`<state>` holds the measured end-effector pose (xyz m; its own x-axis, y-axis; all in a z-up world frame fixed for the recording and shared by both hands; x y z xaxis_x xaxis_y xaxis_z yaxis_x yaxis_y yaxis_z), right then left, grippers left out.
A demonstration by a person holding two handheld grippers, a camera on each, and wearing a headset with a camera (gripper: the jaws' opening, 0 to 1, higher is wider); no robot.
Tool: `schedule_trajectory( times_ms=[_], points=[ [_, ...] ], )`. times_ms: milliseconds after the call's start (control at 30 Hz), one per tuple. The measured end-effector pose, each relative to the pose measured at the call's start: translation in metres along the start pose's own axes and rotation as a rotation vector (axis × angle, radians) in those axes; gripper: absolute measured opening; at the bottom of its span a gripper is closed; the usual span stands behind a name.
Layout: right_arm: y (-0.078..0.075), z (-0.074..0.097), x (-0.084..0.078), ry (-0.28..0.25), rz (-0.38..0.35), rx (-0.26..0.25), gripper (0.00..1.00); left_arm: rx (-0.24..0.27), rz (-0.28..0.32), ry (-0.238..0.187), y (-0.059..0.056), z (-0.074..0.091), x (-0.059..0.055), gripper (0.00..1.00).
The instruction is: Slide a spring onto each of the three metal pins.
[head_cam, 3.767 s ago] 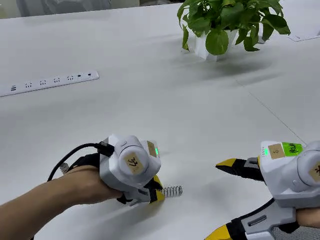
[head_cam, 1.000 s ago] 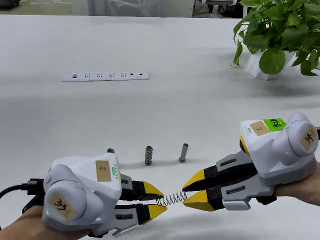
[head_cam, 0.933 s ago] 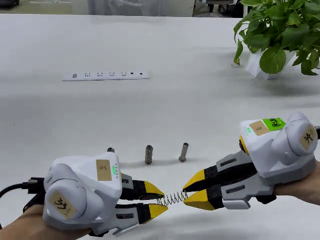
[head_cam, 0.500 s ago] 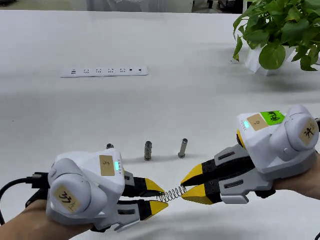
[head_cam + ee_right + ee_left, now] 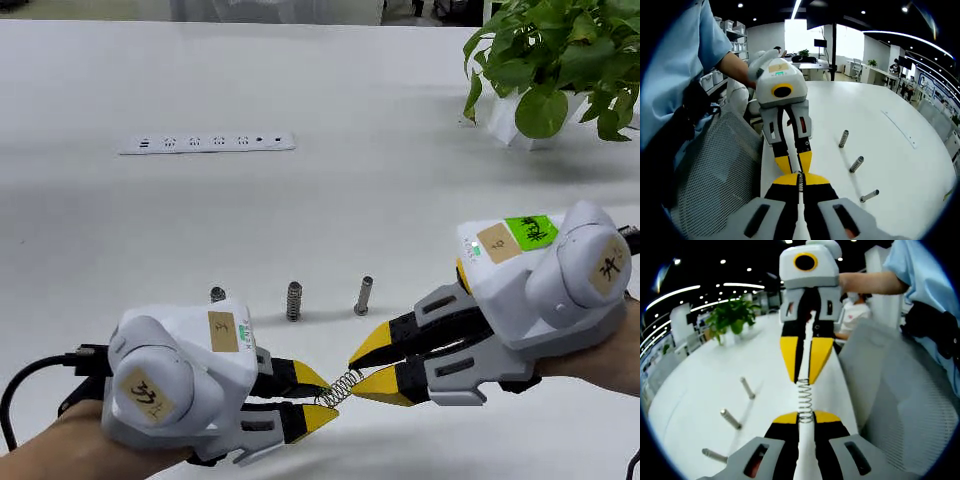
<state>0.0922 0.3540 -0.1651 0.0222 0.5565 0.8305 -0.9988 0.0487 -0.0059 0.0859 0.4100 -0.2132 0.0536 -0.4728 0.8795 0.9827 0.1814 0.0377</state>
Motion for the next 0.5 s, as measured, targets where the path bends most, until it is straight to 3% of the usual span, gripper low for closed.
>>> schedule_trajectory(
  times_ms=[33, 233, 367, 500],
  points=[
    [-0.001, 0.0, 0.005, -0.023, 0.001, -0.008, 0.03, -0.001, 0.001, 0.002, 0.0, -0.001, -0.001, 0.09],
    [-0.005, 0.005, 0.006, -0.013, -0.007, -0.011, 0.05, -0.003, 0.001, -0.018, 0.0, -0.003, 0.005, 0.09],
    [-0.004, 0.008, -0.002, 0.025, -0.016, 0.003, 0.17, -0.007, -0.005, -0.024, 0.001, -0.003, 0.006, 0.09],
    [-0.006, 0.011, -0.012, 0.05, -0.039, 0.004, 0.17, -0.009, -0.011, -0.032, 0.001, -0.003, 0.008, 0.09]
  ],
)
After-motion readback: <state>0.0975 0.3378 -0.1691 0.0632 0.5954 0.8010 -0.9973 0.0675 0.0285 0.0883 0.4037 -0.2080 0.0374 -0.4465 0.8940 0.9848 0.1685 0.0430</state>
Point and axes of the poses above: the centre of the closed fingertips' face, and the gripper's own axes: z roughly backward along the fingers, y roughly to its left, x roughly out of its top, the point moved 4 cm from there along z, roughly backward along the fingers, and after that the axes turned 5 degrees about -y, right-handed, at the moved point
